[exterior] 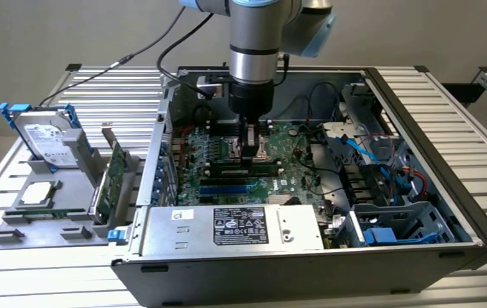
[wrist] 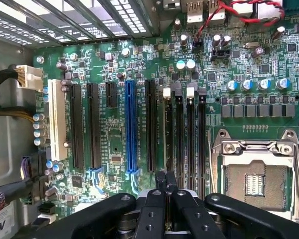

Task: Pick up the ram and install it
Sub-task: 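Press down the ram until it locks into place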

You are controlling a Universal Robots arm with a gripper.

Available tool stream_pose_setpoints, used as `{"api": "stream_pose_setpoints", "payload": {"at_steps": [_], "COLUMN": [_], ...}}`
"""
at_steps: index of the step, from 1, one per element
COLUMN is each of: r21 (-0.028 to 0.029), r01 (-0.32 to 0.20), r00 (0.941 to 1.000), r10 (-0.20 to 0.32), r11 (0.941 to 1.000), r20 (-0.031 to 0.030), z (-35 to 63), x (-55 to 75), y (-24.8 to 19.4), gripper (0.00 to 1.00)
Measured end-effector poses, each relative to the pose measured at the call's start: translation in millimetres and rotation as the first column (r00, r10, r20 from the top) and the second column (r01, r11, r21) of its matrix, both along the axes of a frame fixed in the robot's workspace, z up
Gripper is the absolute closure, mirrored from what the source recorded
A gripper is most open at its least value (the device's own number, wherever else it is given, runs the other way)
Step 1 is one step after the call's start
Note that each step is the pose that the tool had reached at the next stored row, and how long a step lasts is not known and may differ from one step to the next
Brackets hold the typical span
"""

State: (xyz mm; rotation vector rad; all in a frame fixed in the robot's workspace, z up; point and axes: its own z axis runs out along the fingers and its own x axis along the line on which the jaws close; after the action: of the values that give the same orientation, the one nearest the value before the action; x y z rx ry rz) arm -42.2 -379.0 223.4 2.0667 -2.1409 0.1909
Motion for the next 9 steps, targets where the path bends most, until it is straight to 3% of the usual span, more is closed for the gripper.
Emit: {"api": "stream_pose_setpoints", "payload": {"at_steps": [4,6,9], "r21": [0.0032,0.0078,0.0070], "r01": [0.000,0.000,0.000], "r00": [1.0000,1.0000,1.0000], "r10": [0.000,0.000,0.000], "r11": [1.0000,1.0000,1.0000], "r20": [0.0002,-0.0003,-0.0042], "z": [-2.7,0.8,10.3], "x": [0.0,0.2,0.1], "y": [0.2,0.5,0.1], "gripper": [0.89,0.89,0.89]}}
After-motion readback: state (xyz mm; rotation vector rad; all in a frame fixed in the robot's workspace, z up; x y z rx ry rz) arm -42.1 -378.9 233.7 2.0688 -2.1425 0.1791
